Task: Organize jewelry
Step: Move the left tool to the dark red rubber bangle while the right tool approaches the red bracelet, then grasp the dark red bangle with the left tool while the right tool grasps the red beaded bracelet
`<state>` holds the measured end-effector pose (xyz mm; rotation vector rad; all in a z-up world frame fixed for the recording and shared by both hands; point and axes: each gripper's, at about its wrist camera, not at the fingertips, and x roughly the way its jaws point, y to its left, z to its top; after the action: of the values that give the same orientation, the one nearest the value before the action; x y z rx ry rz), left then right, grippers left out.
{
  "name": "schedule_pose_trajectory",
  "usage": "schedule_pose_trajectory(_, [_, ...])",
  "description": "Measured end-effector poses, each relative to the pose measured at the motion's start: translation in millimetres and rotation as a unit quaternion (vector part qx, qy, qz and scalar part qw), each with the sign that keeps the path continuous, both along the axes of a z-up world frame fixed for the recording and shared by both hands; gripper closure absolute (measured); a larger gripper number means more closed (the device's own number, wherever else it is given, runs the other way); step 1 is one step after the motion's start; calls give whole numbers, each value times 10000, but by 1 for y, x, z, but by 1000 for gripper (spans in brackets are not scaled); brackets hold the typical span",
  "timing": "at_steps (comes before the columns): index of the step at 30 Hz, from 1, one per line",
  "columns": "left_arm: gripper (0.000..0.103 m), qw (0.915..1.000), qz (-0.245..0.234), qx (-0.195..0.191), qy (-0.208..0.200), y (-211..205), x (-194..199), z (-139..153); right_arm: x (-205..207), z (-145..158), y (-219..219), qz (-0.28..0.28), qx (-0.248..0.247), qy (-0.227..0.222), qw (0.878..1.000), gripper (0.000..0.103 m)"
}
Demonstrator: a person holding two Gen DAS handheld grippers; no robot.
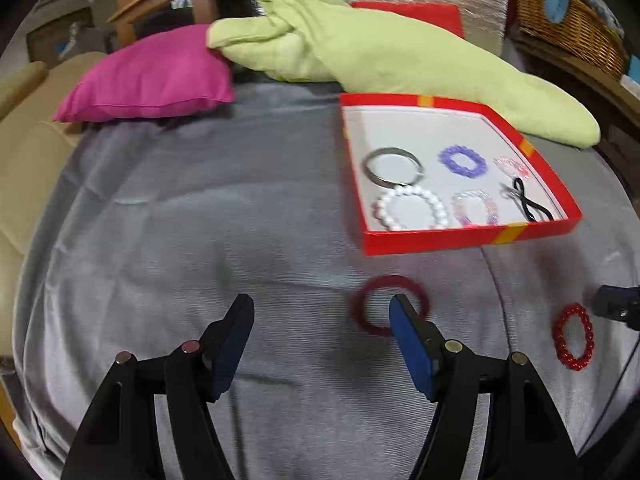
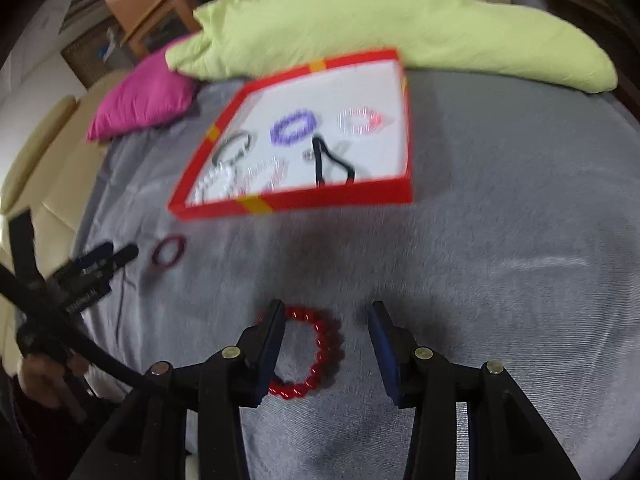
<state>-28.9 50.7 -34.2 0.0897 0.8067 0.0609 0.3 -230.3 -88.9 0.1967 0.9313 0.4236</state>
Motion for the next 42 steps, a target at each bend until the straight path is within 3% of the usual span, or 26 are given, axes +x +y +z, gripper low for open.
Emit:
schedule_pose_trajectory(3, [32, 9999, -25, 37, 154, -2, 8, -6, 2, -8, 0, 94, -102, 125, 9998, 69])
schedule_pose_trajectory(7, [32, 9998, -103, -115, 99, 0, 11, -6, -3, -8, -1, 264, -161, 70, 9995, 70])
schedule_pose_trajectory(12, [32, 9990, -260, -254, 261, -5, 16, -12, -8, -11, 15, 438, -603, -188, 9970, 67])
schedule_pose_trajectory(14, [40, 9982, -338, -274, 409, -8, 19, -18, -11, -12, 21, 487, -878, -374, 9942, 73])
schedule_pose_trajectory(15, [52, 9977, -373, -286, 483, -10, 21, -21, -13, -11, 25, 497, -1027, -470, 9924, 86])
schedule_pose_trajectory(16, [63, 9970, -434, -318, 559, -12, 22, -25, -14, -11, 28, 526, -1106, -530, 9911, 93])
schedule_pose_trajectory(18, [72, 9967, -512, -322, 540, -15, 22, -26, -15, -9, 27, 468, -1114, -624, 9907, 93])
schedule_pose_trajectory(19, [82, 9964, -568, -348, 521, -17, 22, -25, -16, -6, 25, 387, -1125, -704, 9904, 93])
schedule_pose_trajectory(22, [93, 9949, -650, -568, 520, -17, 22, -24, -13, 3, 12, 70, -930, -829, 9922, 93])
schedule_pose_trajectory(25, [94, 9940, -820, -545, 487, -23, 20, -22, -5, 7, -8, -266, -511, -740, 9956, 93])
schedule_pose_trajectory(30, [94, 9923, -988, -596, 442, -29, 17, -18, 3, -4, -12, -380, -541, -331, 9973, 93])
schedule_pose_trajectory(42, [94, 9912, -1186, -577, 130, -36, 1, -1, -10, 22, -27, -534, 164, -903, 9943, 93])
